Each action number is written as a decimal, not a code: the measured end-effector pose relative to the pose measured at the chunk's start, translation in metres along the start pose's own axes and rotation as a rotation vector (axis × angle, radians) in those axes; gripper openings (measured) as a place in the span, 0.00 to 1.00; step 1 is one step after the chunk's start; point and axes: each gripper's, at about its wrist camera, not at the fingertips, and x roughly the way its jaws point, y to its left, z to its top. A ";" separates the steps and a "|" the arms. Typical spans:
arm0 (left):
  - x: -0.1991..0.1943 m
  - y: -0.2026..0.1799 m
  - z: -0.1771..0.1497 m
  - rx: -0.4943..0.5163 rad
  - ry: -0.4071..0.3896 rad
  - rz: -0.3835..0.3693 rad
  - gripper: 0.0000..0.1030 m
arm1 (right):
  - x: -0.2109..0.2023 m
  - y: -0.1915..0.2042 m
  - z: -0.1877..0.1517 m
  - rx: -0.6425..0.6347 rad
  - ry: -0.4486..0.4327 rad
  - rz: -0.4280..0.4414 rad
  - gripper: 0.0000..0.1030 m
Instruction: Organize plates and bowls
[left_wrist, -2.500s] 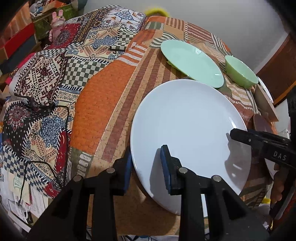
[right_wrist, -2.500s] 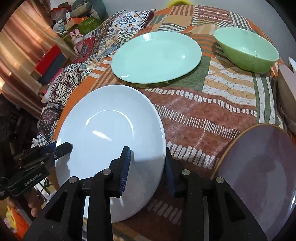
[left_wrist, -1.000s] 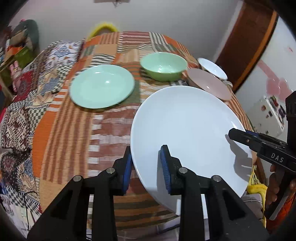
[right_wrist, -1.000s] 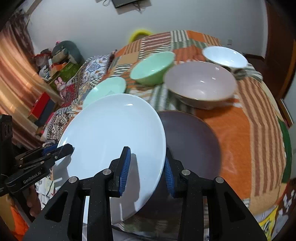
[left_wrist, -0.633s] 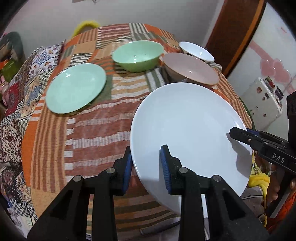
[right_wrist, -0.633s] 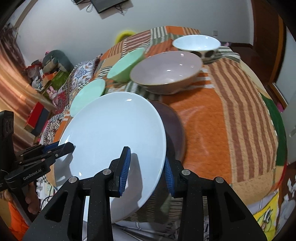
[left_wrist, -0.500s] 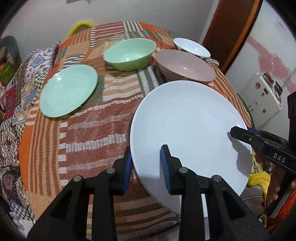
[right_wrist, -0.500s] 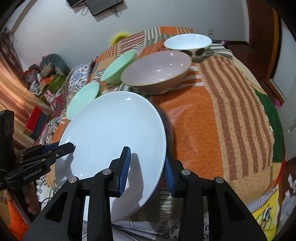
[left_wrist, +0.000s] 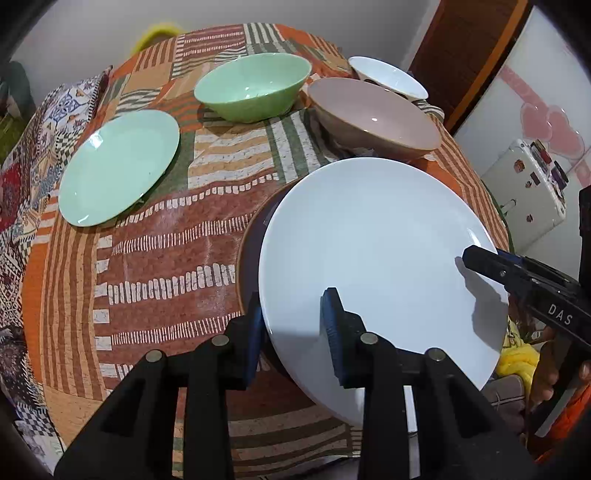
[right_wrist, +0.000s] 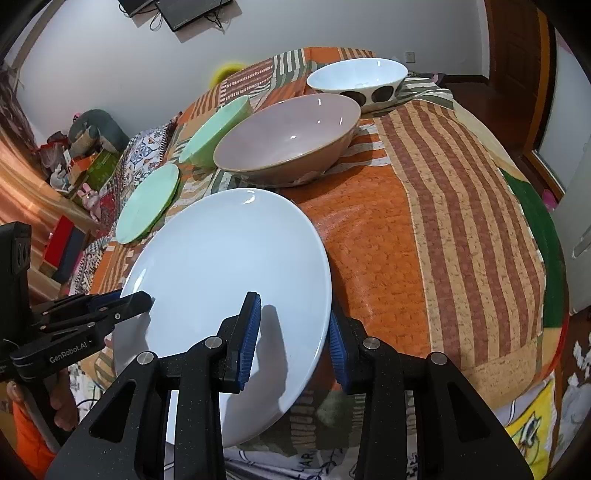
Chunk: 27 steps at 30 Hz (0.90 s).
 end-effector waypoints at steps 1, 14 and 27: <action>0.001 0.001 0.000 -0.005 0.002 -0.001 0.31 | 0.001 0.001 0.000 -0.003 0.002 -0.001 0.31; 0.007 0.007 0.007 -0.004 -0.032 0.037 0.32 | 0.016 0.005 0.006 -0.019 0.028 -0.025 0.31; 0.016 0.005 0.010 0.027 -0.039 0.095 0.32 | 0.021 0.007 0.006 -0.043 0.026 -0.040 0.34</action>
